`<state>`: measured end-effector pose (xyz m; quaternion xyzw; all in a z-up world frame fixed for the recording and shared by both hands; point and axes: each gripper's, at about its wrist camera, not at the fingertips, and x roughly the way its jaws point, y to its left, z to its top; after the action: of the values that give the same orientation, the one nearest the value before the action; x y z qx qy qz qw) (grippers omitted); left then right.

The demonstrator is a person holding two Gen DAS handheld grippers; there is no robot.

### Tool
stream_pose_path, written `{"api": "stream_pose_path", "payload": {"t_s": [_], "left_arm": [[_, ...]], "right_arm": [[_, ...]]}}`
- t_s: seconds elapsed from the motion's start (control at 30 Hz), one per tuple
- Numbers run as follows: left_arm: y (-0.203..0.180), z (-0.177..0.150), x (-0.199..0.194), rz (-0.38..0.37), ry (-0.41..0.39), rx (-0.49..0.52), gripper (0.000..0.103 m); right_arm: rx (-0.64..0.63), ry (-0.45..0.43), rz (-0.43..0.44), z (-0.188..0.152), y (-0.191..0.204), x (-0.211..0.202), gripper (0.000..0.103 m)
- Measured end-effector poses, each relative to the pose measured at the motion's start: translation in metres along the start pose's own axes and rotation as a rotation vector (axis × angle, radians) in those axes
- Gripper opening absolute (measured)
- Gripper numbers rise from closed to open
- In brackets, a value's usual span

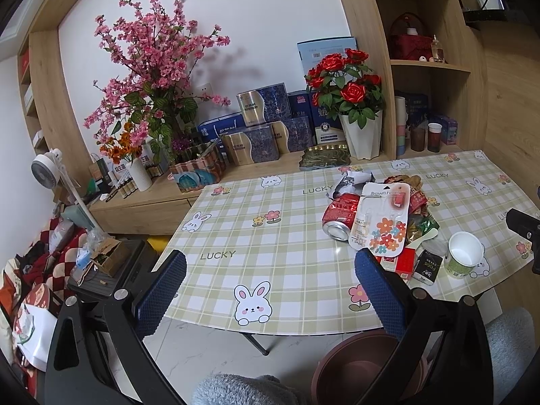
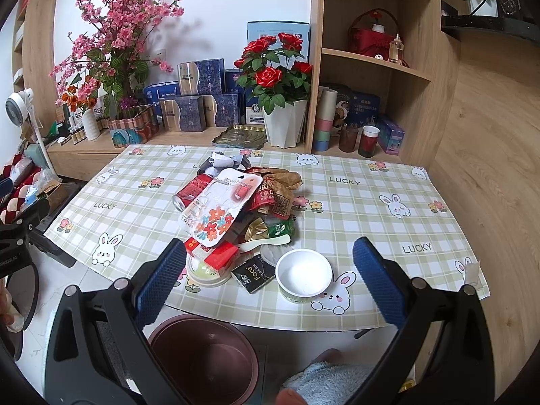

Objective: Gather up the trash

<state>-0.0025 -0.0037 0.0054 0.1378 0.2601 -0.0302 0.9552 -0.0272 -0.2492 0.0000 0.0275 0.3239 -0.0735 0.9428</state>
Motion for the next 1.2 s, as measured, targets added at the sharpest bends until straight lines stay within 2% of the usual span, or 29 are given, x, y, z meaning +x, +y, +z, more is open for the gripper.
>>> {"api": "stream_pose_path", "payload": {"t_s": [1.2], "left_arm": [[0.0000,0.0021,-0.0003,-0.010,0.004,-0.003,0.098]], "right_arm": [[0.001,0.012,-0.001,-0.0075,0.0004,0.0055,0.097]]}}
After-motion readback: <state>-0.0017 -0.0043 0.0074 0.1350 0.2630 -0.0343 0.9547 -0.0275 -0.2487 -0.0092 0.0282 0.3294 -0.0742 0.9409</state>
